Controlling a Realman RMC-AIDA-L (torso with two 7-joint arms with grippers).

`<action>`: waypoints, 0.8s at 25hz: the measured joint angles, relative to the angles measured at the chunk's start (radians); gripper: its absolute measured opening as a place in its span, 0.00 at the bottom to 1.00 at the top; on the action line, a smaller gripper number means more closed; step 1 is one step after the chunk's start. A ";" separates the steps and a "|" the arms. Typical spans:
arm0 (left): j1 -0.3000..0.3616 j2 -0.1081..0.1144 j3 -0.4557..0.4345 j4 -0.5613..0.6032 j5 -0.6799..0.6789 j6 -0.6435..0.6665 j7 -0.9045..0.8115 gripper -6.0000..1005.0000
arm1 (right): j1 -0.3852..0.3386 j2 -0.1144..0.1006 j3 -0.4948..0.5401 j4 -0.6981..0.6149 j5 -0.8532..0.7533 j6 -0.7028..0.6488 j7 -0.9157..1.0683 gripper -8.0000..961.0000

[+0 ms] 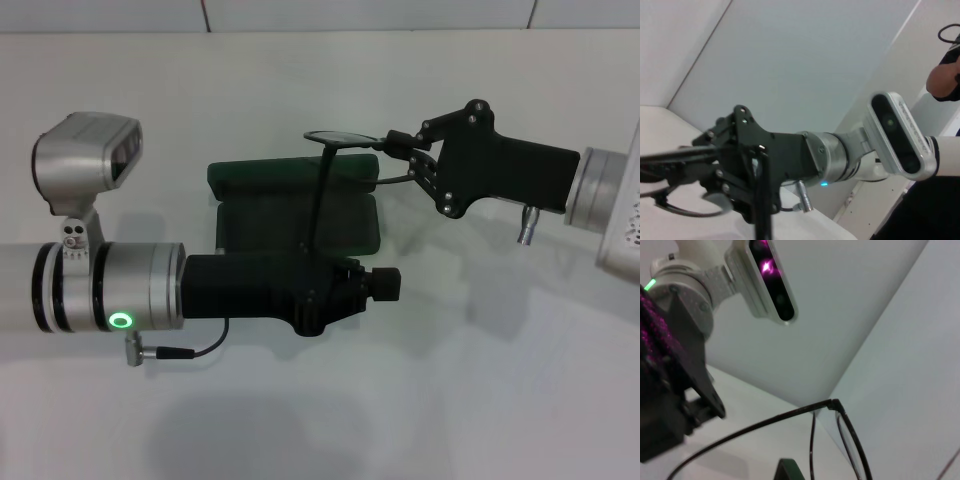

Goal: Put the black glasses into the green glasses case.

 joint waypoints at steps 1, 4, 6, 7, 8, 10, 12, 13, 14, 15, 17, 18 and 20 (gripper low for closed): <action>0.001 0.000 0.000 0.000 -0.002 0.000 0.001 0.01 | -0.003 0.000 0.000 0.000 0.000 -0.011 0.000 0.10; 0.002 0.002 0.000 0.000 -0.006 -0.001 0.001 0.01 | -0.009 0.000 0.000 -0.001 0.000 -0.067 0.002 0.10; 0.002 0.002 0.000 0.000 -0.007 -0.003 0.002 0.01 | -0.011 0.000 0.000 -0.001 0.000 -0.083 0.003 0.10; 0.002 0.002 0.000 0.000 -0.008 -0.003 0.002 0.01 | -0.013 0.000 0.000 -0.003 0.000 -0.090 0.004 0.10; 0.002 0.002 0.000 0.000 -0.009 -0.004 0.002 0.01 | -0.016 0.000 0.000 -0.005 0.000 -0.096 0.005 0.10; 0.002 0.001 0.000 0.000 -0.010 -0.004 0.002 0.01 | -0.022 0.002 -0.002 -0.010 0.001 -0.102 0.005 0.10; 0.001 0.001 0.000 0.000 -0.010 -0.005 0.002 0.01 | -0.024 0.004 -0.006 -0.012 0.001 -0.107 0.006 0.10; 0.000 0.000 0.000 0.000 -0.010 -0.005 0.002 0.01 | -0.024 0.004 -0.008 -0.012 0.001 -0.111 0.006 0.10; -0.001 0.000 0.000 0.000 -0.010 -0.005 0.002 0.01 | -0.024 0.004 -0.011 -0.012 0.001 -0.113 0.006 0.10; -0.002 -0.001 0.000 0.000 -0.011 -0.006 0.002 0.01 | -0.024 0.004 -0.012 -0.012 0.001 -0.117 0.007 0.10; -0.004 -0.001 0.000 0.000 -0.012 -0.006 0.002 0.01 | -0.024 0.004 -0.016 -0.009 0.001 -0.127 0.010 0.10; -0.006 -0.001 0.000 0.000 -0.012 -0.006 0.002 0.01 | -0.024 0.004 -0.019 -0.009 0.001 -0.132 0.015 0.10; -0.007 -0.001 0.000 0.000 -0.013 -0.006 0.002 0.01 | -0.024 0.004 -0.025 -0.010 0.000 -0.138 0.026 0.10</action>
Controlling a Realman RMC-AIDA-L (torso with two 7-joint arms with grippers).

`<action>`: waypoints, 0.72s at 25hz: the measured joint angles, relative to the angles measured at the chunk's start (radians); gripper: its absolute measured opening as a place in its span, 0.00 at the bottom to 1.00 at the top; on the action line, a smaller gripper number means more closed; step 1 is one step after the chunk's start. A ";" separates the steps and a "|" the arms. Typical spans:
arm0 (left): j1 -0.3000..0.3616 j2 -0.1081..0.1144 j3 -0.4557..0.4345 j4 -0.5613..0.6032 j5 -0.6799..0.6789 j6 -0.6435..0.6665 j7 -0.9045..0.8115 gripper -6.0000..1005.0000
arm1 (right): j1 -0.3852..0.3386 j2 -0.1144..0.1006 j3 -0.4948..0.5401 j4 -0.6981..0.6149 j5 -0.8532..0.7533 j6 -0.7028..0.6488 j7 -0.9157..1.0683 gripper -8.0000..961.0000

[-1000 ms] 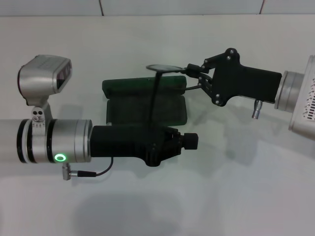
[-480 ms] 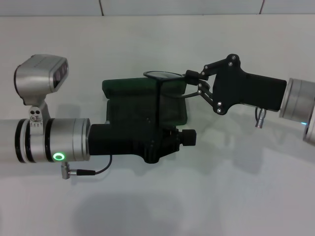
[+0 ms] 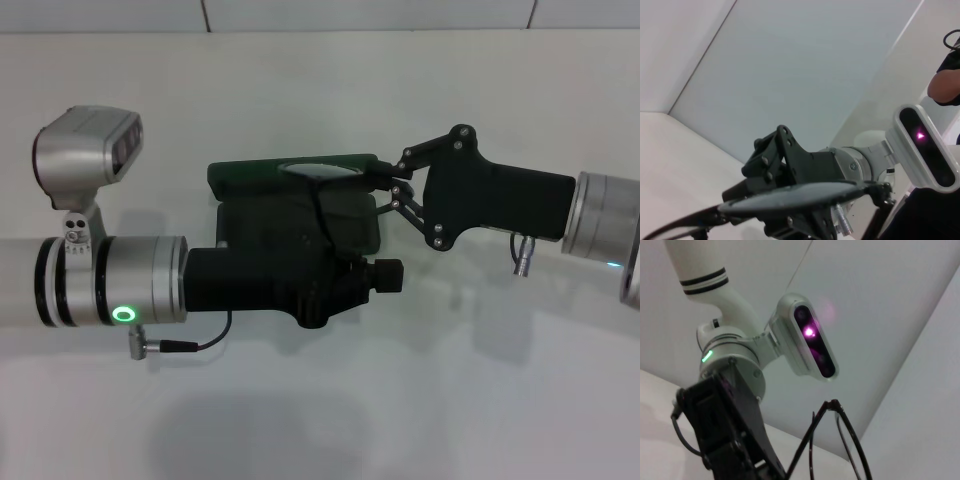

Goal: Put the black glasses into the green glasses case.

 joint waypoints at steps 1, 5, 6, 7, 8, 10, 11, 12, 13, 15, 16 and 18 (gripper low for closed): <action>0.000 0.000 0.000 0.000 0.000 0.000 0.000 0.01 | 0.000 0.000 -0.003 -0.002 -0.002 -0.005 0.006 0.10; -0.003 0.000 0.000 0.000 0.000 0.000 0.000 0.01 | 0.002 0.000 -0.015 -0.002 -0.006 -0.014 0.008 0.10; -0.003 0.000 0.000 0.000 -0.001 0.000 0.000 0.01 | 0.002 0.000 -0.020 -0.002 -0.007 -0.015 0.008 0.10; -0.003 0.000 0.000 0.000 -0.002 0.000 0.000 0.01 | 0.003 0.000 -0.023 -0.002 -0.007 -0.015 0.008 0.10; -0.003 0.000 0.000 0.000 -0.003 0.000 0.000 0.01 | 0.003 0.000 -0.026 -0.002 -0.007 -0.015 0.008 0.11; -0.003 0.000 0.000 0.000 -0.008 0.000 0.000 0.01 | 0.003 0.000 -0.035 -0.003 -0.007 -0.015 0.008 0.11; -0.003 0.001 0.000 0.000 -0.010 0.000 0.000 0.01 | 0.003 0.000 -0.038 -0.003 -0.007 -0.016 0.008 0.11; -0.003 0.001 0.000 0.000 -0.011 0.000 0.000 0.01 | 0.003 0.000 -0.040 -0.003 -0.007 -0.016 0.008 0.11; -0.003 0.001 0.000 0.000 -0.012 0.000 0.000 0.01 | 0.003 0.000 -0.042 -0.003 -0.007 -0.016 0.008 0.11; -0.003 0.002 0.000 0.003 -0.012 0.000 0.000 0.01 | 0.003 0.000 -0.042 -0.003 -0.008 -0.016 0.008 0.11; -0.003 0.002 0.000 0.007 -0.012 0.000 0.000 0.01 | 0.003 0.000 -0.042 -0.003 -0.008 -0.017 0.008 0.11; -0.002 0.002 0.000 0.016 -0.012 0.001 -0.001 0.01 | 0.002 0.000 -0.042 -0.003 -0.008 -0.017 0.008 0.11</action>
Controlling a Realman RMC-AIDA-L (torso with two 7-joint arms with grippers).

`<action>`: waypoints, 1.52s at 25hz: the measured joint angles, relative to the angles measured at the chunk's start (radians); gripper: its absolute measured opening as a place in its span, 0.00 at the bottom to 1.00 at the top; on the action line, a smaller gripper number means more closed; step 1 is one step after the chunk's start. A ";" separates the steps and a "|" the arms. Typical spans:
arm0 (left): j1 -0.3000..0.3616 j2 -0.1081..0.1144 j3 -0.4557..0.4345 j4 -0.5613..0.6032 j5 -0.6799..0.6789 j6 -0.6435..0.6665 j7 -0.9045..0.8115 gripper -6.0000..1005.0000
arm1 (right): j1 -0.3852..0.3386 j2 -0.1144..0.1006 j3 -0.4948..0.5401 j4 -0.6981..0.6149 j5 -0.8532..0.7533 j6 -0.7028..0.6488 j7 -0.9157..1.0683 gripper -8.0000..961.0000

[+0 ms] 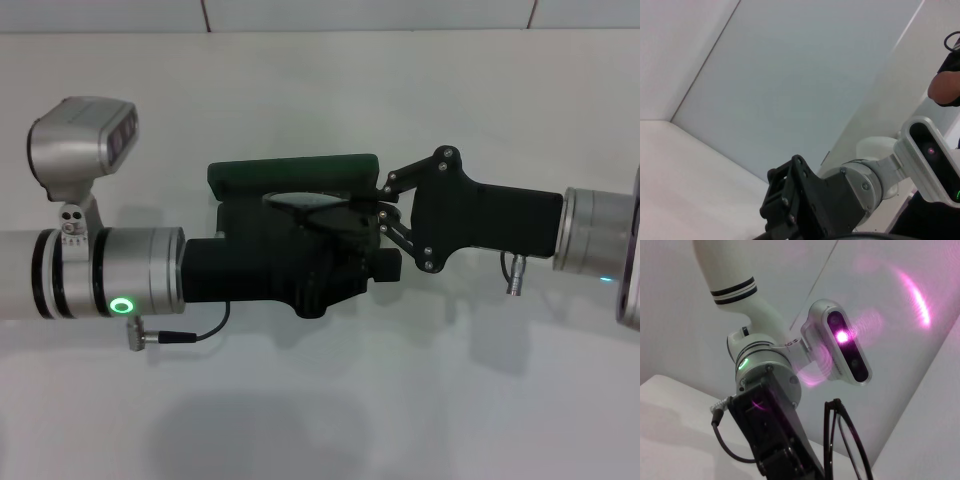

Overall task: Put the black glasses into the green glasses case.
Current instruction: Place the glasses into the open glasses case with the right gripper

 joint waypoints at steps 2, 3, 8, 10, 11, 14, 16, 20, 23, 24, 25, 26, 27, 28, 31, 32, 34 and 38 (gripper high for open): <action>0.003 0.000 0.001 0.007 0.000 0.000 -0.002 0.01 | -0.001 -0.001 0.000 0.000 0.000 -0.001 0.000 0.11; 0.003 0.000 0.001 0.008 0.000 0.000 -0.002 0.01 | -0.001 -0.002 0.000 0.000 0.000 -0.001 0.000 0.11; 0.000 -0.001 0.000 0.009 0.000 0.001 -0.002 0.01 | 0.000 -0.003 0.000 0.000 -0.001 -0.001 -0.002 0.11; -0.001 -0.001 0.000 0.009 -0.002 0.001 -0.001 0.01 | 0.000 -0.003 0.000 0.000 -0.001 -0.001 -0.003 0.11; -0.001 -0.001 0.000 0.009 -0.003 0.001 -0.001 0.01 | 0.000 -0.003 0.000 0.000 -0.001 -0.001 -0.003 0.11; -0.001 -0.002 0.000 0.009 -0.008 0.001 0.000 0.00 | 0.000 -0.003 0.000 0.000 -0.001 -0.001 -0.005 0.11; -0.001 -0.001 0.000 0.009 -0.013 0.001 0.000 0.01 | 0.000 -0.003 0.000 0.000 -0.002 -0.001 -0.007 0.11; -0.001 -0.001 0.000 0.009 -0.013 0.001 0.001 0.01 | 0.001 -0.003 -0.005 0.000 -0.002 -0.001 -0.008 0.12; 0.000 -0.001 0.000 0.010 -0.014 0.000 0.001 0.01 | 0.002 -0.003 -0.008 0.000 -0.003 -0.001 -0.009 0.12; 0.000 0.000 0.000 0.010 -0.015 0.000 0.001 0.01 | 0.002 -0.003 -0.007 0.000 -0.003 -0.001 -0.009 0.12; 0.000 0.000 0.000 0.010 -0.015 0.000 0.001 0.01 | 0.002 -0.003 -0.005 0.000 -0.002 -0.001 -0.009 0.12; 0.000 0.000 0.000 0.010 -0.015 0.000 0.001 0.01 | 0.002 -0.003 -0.003 0.000 -0.001 -0.001 -0.009 0.12; 0.001 0.000 0.000 0.010 -0.016 0.000 0.001 0.01 | 0.002 -0.003 -0.001 0.000 0.001 -0.001 -0.009 0.12; 0.002 0.001 0.000 0.011 -0.016 -0.001 0.001 0.01 | 0.002 -0.002 0.002 0.000 0.002 0.000 -0.009 0.12; 0.011 0.002 0.000 0.011 -0.017 -0.005 0.001 0.00 | 0.006 -0.001 0.008 -0.001 0.005 0.009 -0.009 0.12; 0.019 0.004 0.000 0.010 -0.016 -0.007 0.001 0.01 | 0.008 0.000 0.008 -0.001 0.007 0.015 -0.009 0.12; 0.034 0.007 0.000 0.011 -0.015 -0.013 0.001 0.01 | 0.011 0.000 0.009 -0.002 0.017 0.030 -0.009 0.12; 0.103 0.021 0.000 0.050 -0.016 -0.037 -0.001 0.01 | 0.028 0.001 0.005 -0.002 0.030 0.079 -0.003 0.12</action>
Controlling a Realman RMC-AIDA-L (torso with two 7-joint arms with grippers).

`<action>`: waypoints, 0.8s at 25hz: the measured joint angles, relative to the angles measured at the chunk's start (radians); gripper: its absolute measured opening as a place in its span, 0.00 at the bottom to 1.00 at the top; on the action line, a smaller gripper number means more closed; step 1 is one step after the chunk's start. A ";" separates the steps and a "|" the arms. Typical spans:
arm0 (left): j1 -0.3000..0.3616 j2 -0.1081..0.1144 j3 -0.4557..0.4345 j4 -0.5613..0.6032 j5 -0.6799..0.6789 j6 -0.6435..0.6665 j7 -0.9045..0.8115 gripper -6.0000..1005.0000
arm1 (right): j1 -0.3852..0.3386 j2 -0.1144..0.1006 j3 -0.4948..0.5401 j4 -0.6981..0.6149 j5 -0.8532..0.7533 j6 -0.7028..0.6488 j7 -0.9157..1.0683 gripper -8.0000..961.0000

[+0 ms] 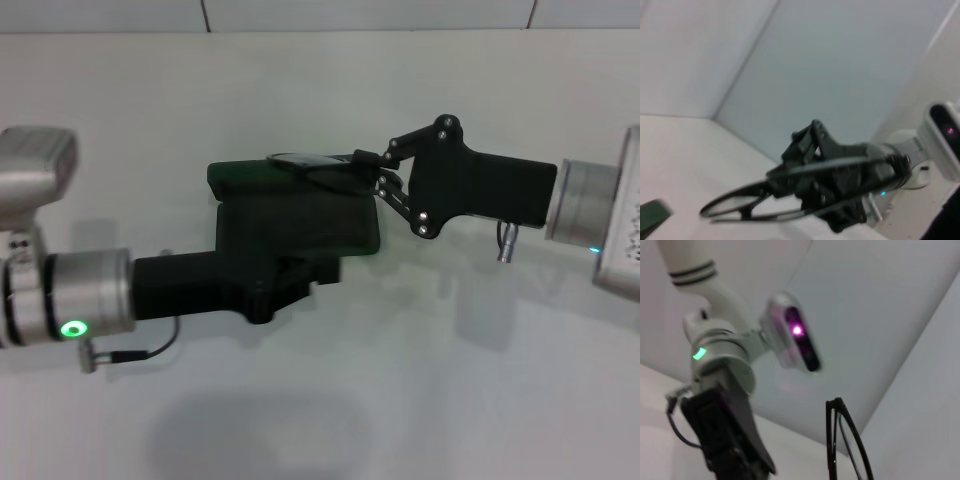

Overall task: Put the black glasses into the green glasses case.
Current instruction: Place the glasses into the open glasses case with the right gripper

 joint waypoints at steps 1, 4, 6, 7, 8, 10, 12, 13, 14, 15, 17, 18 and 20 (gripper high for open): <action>0.019 0.002 0.000 0.016 0.000 -0.003 -0.002 0.01 | 0.008 0.000 -0.005 0.001 0.000 0.019 0.001 0.12; 0.069 0.010 -0.014 0.054 0.000 -0.013 -0.008 0.01 | 0.026 0.000 -0.030 0.001 0.000 0.072 0.004 0.12; 0.086 0.016 -0.032 0.061 0.000 -0.015 -0.009 0.01 | 0.045 0.000 -0.064 0.000 0.001 0.125 0.021 0.12; 0.092 0.019 -0.038 0.061 0.000 -0.015 -0.009 0.01 | 0.054 0.000 -0.077 -0.001 0.001 0.144 0.032 0.12; 0.097 0.022 -0.041 0.061 0.000 -0.015 -0.009 0.01 | 0.065 0.000 -0.098 -0.004 0.001 0.173 0.056 0.12; 0.102 0.025 -0.042 0.061 0.001 -0.015 -0.010 0.01 | 0.087 0.000 -0.142 -0.018 0.001 0.236 0.111 0.13; 0.103 0.026 -0.042 0.061 0.005 -0.015 -0.010 0.01 | 0.098 -0.001 -0.207 -0.057 -0.004 0.331 0.163 0.13; 0.102 0.026 -0.042 0.061 0.006 -0.015 -0.010 0.01 | 0.100 0.000 -0.237 -0.075 -0.006 0.377 0.177 0.13; 0.101 0.026 -0.042 0.061 0.008 -0.015 -0.010 0.01 | 0.101 0.000 -0.264 -0.090 -0.006 0.415 0.184 0.13; 0.099 0.026 -0.041 0.061 0.009 -0.015 -0.010 0.01 | 0.101 0.000 -0.293 -0.104 -0.007 0.455 0.193 0.13; 0.096 0.026 -0.039 0.061 0.009 -0.015 -0.010 0.01 | 0.105 0.000 -0.340 -0.124 -0.007 0.512 0.214 0.13; 0.096 0.026 -0.038 0.061 0.009 -0.016 -0.010 0.01 | 0.109 0.000 -0.366 -0.133 -0.007 0.544 0.233 0.13; 0.095 0.026 -0.037 0.061 0.009 -0.016 -0.010 0.01 | 0.113 0.000 -0.388 -0.140 -0.007 0.581 0.255 0.13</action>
